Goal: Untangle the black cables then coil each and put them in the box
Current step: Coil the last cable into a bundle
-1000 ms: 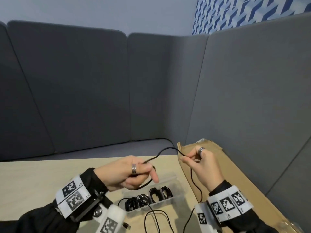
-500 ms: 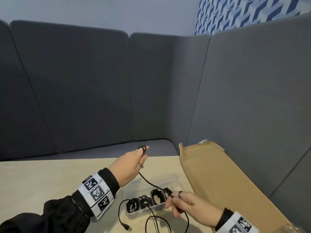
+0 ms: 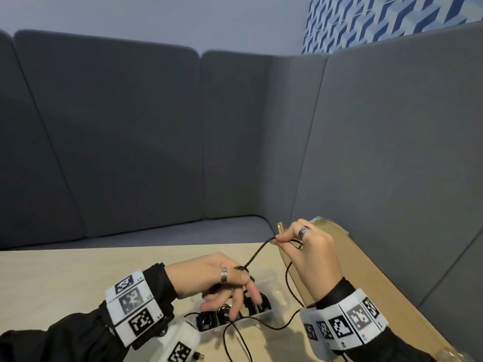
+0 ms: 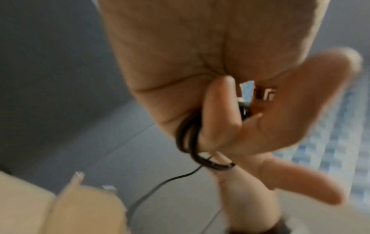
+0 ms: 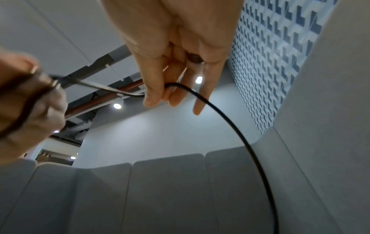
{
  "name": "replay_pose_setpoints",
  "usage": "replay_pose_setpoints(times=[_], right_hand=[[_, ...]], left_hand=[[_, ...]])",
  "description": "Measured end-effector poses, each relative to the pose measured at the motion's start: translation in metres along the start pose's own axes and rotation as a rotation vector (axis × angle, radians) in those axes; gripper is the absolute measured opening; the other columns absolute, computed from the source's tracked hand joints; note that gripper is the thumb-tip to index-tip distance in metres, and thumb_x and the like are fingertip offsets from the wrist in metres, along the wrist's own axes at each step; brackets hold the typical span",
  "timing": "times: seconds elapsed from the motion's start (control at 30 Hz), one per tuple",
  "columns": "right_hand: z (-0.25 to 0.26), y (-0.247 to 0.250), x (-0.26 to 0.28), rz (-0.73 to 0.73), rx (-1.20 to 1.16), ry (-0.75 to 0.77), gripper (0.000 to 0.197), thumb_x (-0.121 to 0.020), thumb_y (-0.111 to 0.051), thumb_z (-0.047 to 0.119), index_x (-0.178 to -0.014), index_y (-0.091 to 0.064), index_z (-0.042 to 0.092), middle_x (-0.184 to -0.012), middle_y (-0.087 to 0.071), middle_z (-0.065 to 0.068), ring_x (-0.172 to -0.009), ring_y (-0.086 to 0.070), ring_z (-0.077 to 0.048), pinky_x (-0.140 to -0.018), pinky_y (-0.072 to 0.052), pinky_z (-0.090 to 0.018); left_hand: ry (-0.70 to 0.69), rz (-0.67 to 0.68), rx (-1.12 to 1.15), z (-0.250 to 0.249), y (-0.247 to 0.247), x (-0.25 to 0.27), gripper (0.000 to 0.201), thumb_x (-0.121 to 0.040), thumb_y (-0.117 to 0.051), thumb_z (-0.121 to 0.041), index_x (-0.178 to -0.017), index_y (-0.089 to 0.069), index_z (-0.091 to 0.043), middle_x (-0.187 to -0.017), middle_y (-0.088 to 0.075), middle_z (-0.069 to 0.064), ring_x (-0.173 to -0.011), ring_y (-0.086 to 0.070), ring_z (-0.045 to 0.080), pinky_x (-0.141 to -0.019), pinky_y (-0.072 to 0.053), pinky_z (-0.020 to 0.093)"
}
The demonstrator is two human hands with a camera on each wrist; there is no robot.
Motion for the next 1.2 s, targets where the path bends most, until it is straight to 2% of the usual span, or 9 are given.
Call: replay_pose_setpoints(times=[0.1,0.2,0.4,0.5,0.6,0.73,0.8,1.0,1.2], right_hand=[[-0.004,-0.02,0.006,0.068,-0.316,-0.188,0.016,-0.074,-0.075,0.004,-0.07,-0.061,0.012,-0.066,-0.06,0.004,-0.063,-0.059,-0.004,-0.063,-0.045,-0.011],[-0.008,-0.07,0.042,0.46,-0.725,-0.459,0.007,-0.094,-0.051,0.017,-0.097,-0.056,0.014,-0.067,-0.061,-0.001,-0.056,-0.058,-0.013,-0.063,-0.048,-0.03],[-0.021,-0.099,0.115,0.903,-0.801,-0.655,0.031,-0.092,-0.039,0.033,-0.099,-0.061,0.012,-0.068,-0.063,0.007,-0.067,-0.054,-0.008,-0.073,-0.044,-0.024],[-0.016,-0.099,0.117,0.955,-0.773,-0.622,0.023,-0.096,-0.043,0.023,-0.103,-0.063,0.016,-0.077,-0.066,0.008,-0.078,-0.059,-0.009,-0.082,-0.048,-0.025],[-0.009,-0.089,0.1,0.855,-0.625,-0.527,0.018,-0.091,-0.057,0.009,-0.091,-0.071,0.02,-0.072,-0.068,0.008,-0.071,-0.061,-0.005,-0.072,-0.049,-0.019],[-0.011,-0.046,0.056,0.44,-0.534,-0.48,0.018,-0.081,-0.069,0.005,-0.075,-0.075,0.022,-0.068,-0.068,0.002,-0.065,-0.064,-0.011,-0.065,-0.056,-0.027],[-0.018,-0.041,0.051,0.472,-0.587,-0.527,0.015,-0.086,-0.063,0.005,-0.079,-0.071,0.016,-0.063,-0.062,0.001,-0.061,-0.061,-0.013,-0.059,-0.056,-0.028],[-0.007,-0.092,0.135,1.212,-0.706,-0.566,0.018,-0.098,-0.044,0.028,-0.094,-0.062,0.027,-0.064,-0.061,0.013,-0.058,-0.055,0.001,-0.062,-0.044,-0.018],[-0.026,-0.079,0.114,0.918,-0.897,-0.752,0.032,-0.088,-0.033,0.03,-0.085,-0.056,0.007,-0.055,-0.047,0.009,-0.054,-0.044,-0.007,-0.071,-0.038,-0.027]], left_hand=[[-0.292,-0.111,0.318,-0.038,0.009,0.003,0.036,-0.085,-0.06,-0.038,-0.104,-0.07,-0.009,-0.081,-0.073,0.008,-0.044,-0.06,0.01,-0.04,-0.037,0.015],[-0.485,-0.379,0.45,-0.064,0.039,0.015,0.033,-0.08,-0.061,-0.035,-0.1,-0.073,-0.012,-0.094,-0.073,0.012,-0.07,-0.07,0.02,-0.06,-0.055,0.023],[-0.674,-0.757,0.529,-0.078,0.092,0.046,0.036,-0.089,-0.039,-0.025,-0.112,-0.06,-0.007,-0.11,-0.069,0.012,-0.102,-0.066,0.026,-0.09,-0.053,0.033],[-0.616,-0.89,0.339,-0.065,0.101,0.044,0.028,-0.099,-0.036,-0.02,-0.117,-0.056,-0.013,-0.116,-0.067,0.008,-0.111,-0.063,0.022,-0.098,-0.049,0.036],[-0.405,-0.973,-0.261,-0.053,0.103,0.03,0.032,-0.1,-0.034,-0.02,-0.13,-0.045,-0.018,-0.121,-0.061,-0.002,-0.116,-0.058,0.015,-0.103,-0.042,0.033],[0.095,-0.709,-1.143,-0.022,0.092,0.004,0.047,-0.101,-0.028,-0.03,-0.146,-0.022,-0.019,-0.124,-0.058,0.004,-0.11,-0.056,0.02,-0.093,-0.041,0.029],[0.092,-0.631,-1.178,-0.02,0.088,0.007,0.047,-0.1,-0.025,-0.038,-0.145,-0.027,-0.023,-0.124,-0.059,0.004,-0.11,-0.056,0.02,-0.091,-0.043,0.03],[-0.055,-0.871,-1.241,-0.066,0.125,0.033,0.043,-0.098,-0.039,-0.024,-0.14,-0.037,-0.024,-0.111,-0.062,0.01,-0.099,-0.06,0.029,-0.079,-0.047,0.034],[-0.008,-1.09,-1.158,-0.081,0.171,0.067,0.037,-0.097,-0.039,-0.025,-0.132,-0.046,-0.016,-0.124,-0.059,0.013,-0.113,-0.055,0.034,-0.09,-0.047,0.043]])
Point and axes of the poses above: each hand's wrist, its own x-axis away from the middle knuckle, its own y-axis out of the back of the hand, z = x × y, the point moved 9 cm from there along -x, towards the middle knuckle
